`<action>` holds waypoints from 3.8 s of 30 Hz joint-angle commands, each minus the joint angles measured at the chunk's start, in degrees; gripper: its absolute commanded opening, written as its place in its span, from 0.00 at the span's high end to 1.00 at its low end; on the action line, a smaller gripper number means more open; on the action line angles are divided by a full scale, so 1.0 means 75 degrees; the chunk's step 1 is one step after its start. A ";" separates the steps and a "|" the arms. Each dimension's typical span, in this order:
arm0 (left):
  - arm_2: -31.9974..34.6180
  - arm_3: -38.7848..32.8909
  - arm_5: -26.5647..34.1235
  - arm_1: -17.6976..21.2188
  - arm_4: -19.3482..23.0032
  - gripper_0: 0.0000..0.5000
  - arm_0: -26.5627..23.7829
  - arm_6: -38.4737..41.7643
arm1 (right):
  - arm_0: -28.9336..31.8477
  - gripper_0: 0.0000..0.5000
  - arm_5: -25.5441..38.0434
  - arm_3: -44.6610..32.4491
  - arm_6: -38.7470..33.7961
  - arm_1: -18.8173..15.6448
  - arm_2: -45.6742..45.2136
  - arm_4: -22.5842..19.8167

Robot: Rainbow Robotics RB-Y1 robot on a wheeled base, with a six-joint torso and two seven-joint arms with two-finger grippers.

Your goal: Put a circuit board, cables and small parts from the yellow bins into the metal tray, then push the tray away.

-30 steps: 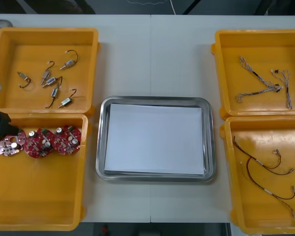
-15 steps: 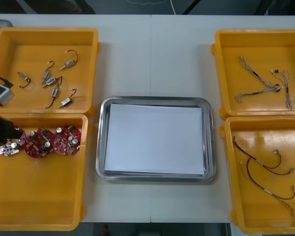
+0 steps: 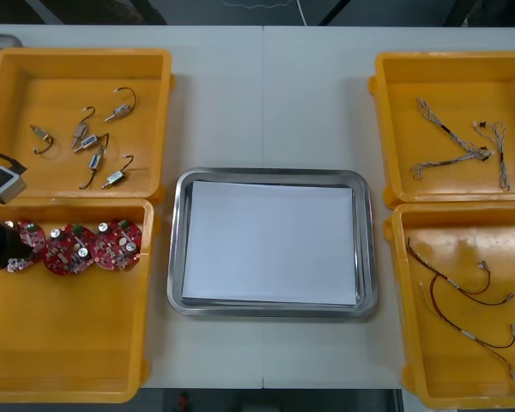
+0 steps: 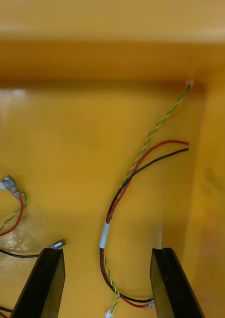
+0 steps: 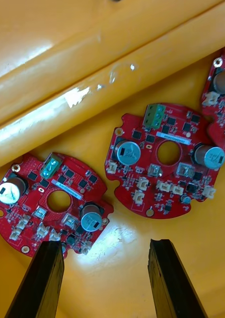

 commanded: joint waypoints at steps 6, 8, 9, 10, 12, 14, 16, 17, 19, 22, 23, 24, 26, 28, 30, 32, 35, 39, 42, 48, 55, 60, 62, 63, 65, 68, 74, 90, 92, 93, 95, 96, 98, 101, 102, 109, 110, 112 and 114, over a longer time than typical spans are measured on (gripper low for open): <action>-0.0428 0.0284 -0.0500 0.0380 -0.0351 0.00 0.0152 -0.1476 | 0.0158 0.00 -0.0449 0.0461 0.0088 0.0340 0.0323 0.0214; -0.0557 0.0331 -0.0617 0.0403 -0.0445 0.00 0.0152 -0.1534 | 0.0205 0.00 -0.0625 0.0497 0.0088 0.0351 0.0405 0.0214; -0.0615 0.0366 -0.0676 0.0427 -0.0469 0.00 0.0152 -0.1546 | 0.0217 0.00 -0.0672 0.0508 0.0088 0.0375 0.0440 0.0214; -0.0662 0.0378 -0.0711 0.0438 -0.0504 0.00 0.0164 -0.1558 | 0.0252 0.00 -0.0695 0.0497 0.0099 0.0387 0.0440 0.0202; -0.0733 0.0425 -0.0793 0.0462 -0.0562 0.00 0.0152 -0.1581 | 0.0264 0.00 -0.0707 0.0497 0.0146 0.0398 0.0476 0.0237; -0.0861 0.0460 -0.0899 0.0485 -0.0715 0.00 0.0164 -0.1605 | 0.0311 0.00 -0.0800 0.0497 0.0158 0.0387 0.0581 0.0272; -0.0990 0.0495 -0.1051 0.0509 -0.0832 0.00 0.0152 -0.1605 | 0.0416 0.00 -0.1035 0.0497 0.0170 0.0387 0.0651 0.0296; -0.1049 0.0542 -0.1133 0.0509 -0.0844 0.00 0.0152 -0.1605 | 0.0475 0.00 -0.1140 0.0508 0.0170 0.0398 0.0687 0.0308; -0.1108 0.0577 -0.1227 0.0509 -0.0855 0.00 0.0152 -0.1605 | 0.0533 0.00 -0.1211 0.0508 0.0181 0.0387 0.0710 0.0308; -0.1201 0.0612 -0.1321 0.0509 -0.0867 0.00 0.0152 -0.1605 | 0.0615 0.00 -0.1234 0.0497 0.0228 0.0398 0.0698 0.0331; -0.1225 0.0612 -0.1321 0.0509 -0.0867 0.00 0.0152 -0.1605 | 0.0639 0.00 -0.1257 0.0508 0.0240 0.0387 0.0698 0.0354; -0.1236 0.0612 -0.1332 0.0509 -0.0867 0.00 0.0152 -0.1605 | 0.0651 0.00 -0.1281 0.0497 0.0252 0.0398 0.0698 0.0366; -0.1272 0.0612 -0.1367 0.0509 -0.0902 0.00 0.0152 -0.1605 | 0.0686 0.00 -0.1281 0.0520 0.0275 0.0387 0.0698 0.0401; -0.1377 0.0624 -0.1461 0.0509 -0.0996 0.00 0.0152 -0.1605 | 0.0697 0.00 -0.1281 0.0602 0.0322 0.0387 0.0733 0.0425; -0.1447 0.0624 -0.1567 0.0509 -0.1066 0.00 0.0164 -0.1605 | 0.0697 0.00 -0.1351 0.0661 0.0357 0.0387 0.0769 0.0425; -0.1506 0.0647 -0.1649 0.0509 -0.1078 0.00 0.0164 -0.1593 | 0.0697 0.00 -0.1492 0.0766 0.0381 0.0387 0.0851 0.0425; -0.1529 0.0647 -0.1660 0.0509 -0.1078 0.00 0.0164 -0.1593 | 0.0686 0.00 -0.1691 0.0872 0.0404 0.0387 0.0991 0.0401; -0.1529 0.0647 -0.1660 0.0509 -0.1078 0.00 0.0164 -0.1616 | 0.0697 0.00 -0.1773 0.0883 0.0357 0.0445 0.1097 0.0413; -0.1529 0.0647 -0.1660 0.0509 -0.1101 0.00 0.0188 -0.1616 | 0.0697 0.00 -0.1785 0.0942 0.0404 0.0539 0.1108 0.0448; -0.1529 0.0647 -0.1672 0.0509 -0.1125 0.00 0.0223 -0.1628 | 0.0697 0.30 -0.1785 0.1024 0.0486 0.0633 0.1120 0.0448; -0.1529 0.0647 -0.1660 0.0509 -0.1125 0.32 0.0223 -0.1628 | 0.0697 1.00 -0.1785 0.1024 0.0463 0.0715 0.1120 0.0413; -0.1529 0.0659 -0.1672 0.0509 -0.1137 1.00 0.0234 -0.1640 | 0.0697 1.00 -0.1761 0.0907 0.0509 0.0703 0.0956 0.0190; -0.1529 0.0647 -0.1672 0.0509 -0.1137 1.00 0.0234 -0.1628 | 0.0697 1.00 -0.1597 0.0743 0.0521 0.0715 0.0815 0.0155; -0.1529 0.0659 -0.1672 0.0509 -0.1137 1.00 0.0246 -0.1628 | 0.0697 1.00 -0.1445 0.0614 0.0509 0.0715 0.0698 0.0132; -0.1529 0.0647 -0.1660 0.0509 -0.1148 1.00 0.0258 -0.1640 | 0.0697 1.00 -0.1129 0.0344 0.0509 0.0703 0.0476 0.0085; -0.1518 0.0659 -0.1660 0.0520 -0.1148 1.00 0.0270 -0.1640 | 0.0697 1.00 -0.0496 -0.0171 0.0521 0.0703 -0.0005 -0.0161; -0.1342 0.0624 -0.1532 0.0591 -0.1031 1.00 0.0270 -0.1687 | 0.0627 1.00 0.0653 -0.1296 0.0545 0.0703 -0.0708 -0.0173; -0.0088 -0.0302 0.0261 0.0591 -0.0621 1.00 0.0270 -0.1862 | -0.0088 1.00 0.3067 -0.3031 0.0439 0.0492 -0.1528 -0.0267; 0.0088 -0.0583 0.0554 0.0591 -0.0621 1.00 0.0270 -0.1851 | -0.0088 1.00 0.3243 -0.3359 0.0392 0.0398 -0.1552 -0.0314; 0.0182 -0.0735 0.0707 0.0591 -0.0609 1.00 0.0270 -0.1839 | -0.0099 1.00 0.3336 -0.3535 0.0369 0.0375 -0.1552 -0.0325; 0.0287 -0.0993 0.0929 0.0591 -0.0597 1.00 0.0270 -0.1816 | -0.0158 1.00 0.3524 -0.3769 0.0334 0.0351 -0.1552 -0.0360; 0.0357 -0.1169 0.1070 0.0591 -0.0597 1.00 0.0270 -0.1804 | -0.0205 1.00 0.3664 -0.3921 0.0310 0.0340 -0.1517 -0.0384; 0.0428 -0.1485 0.1281 0.0591 -0.0597 1.00 0.0270 -0.1769 | -0.0287 1.00 0.3852 -0.4132 0.0287 0.0340 -0.1458 -0.0407; 0.0533 -0.1978 0.1586 0.0591 -0.0586 1.00 0.0258 -0.1698 | -0.0369 1.00 0.3993 -0.4484 0.0252 0.0305 -0.1306 -0.0489; 0.0557 -0.2142 0.1691 0.0591 -0.0586 1.00 0.0270 -0.1663 | -0.0381 1.00 0.4004 -0.4648 0.0252 0.0258 -0.1259 -0.0513; 0.0568 -0.2634 0.1867 0.0591 -0.0176 1.00 0.0117 -0.1534 | -0.0545 1.00 0.4004 -0.4964 0.0205 -0.0082 -0.1083 -0.1450; 0.0521 -0.2634 0.1867 0.0591 -0.0035 1.00 0.0047 -0.1511 | -0.0603 1.00 0.4004 -0.4964 0.0217 -0.0152 -0.1036 -0.1591; 0.0392 -0.2646 0.1914 0.0591 0.0129 1.00 -0.0129 -0.1487 | -0.0674 1.00 0.4004 -0.4976 0.0217 -0.0281 -0.0931 -0.1743; 0.0158 -0.2704 0.1996 0.0591 0.0188 1.00 -0.0410 -0.1441 | -0.0826 1.00 0.4004 -0.4999 0.0263 -0.0457 -0.0743 -0.1837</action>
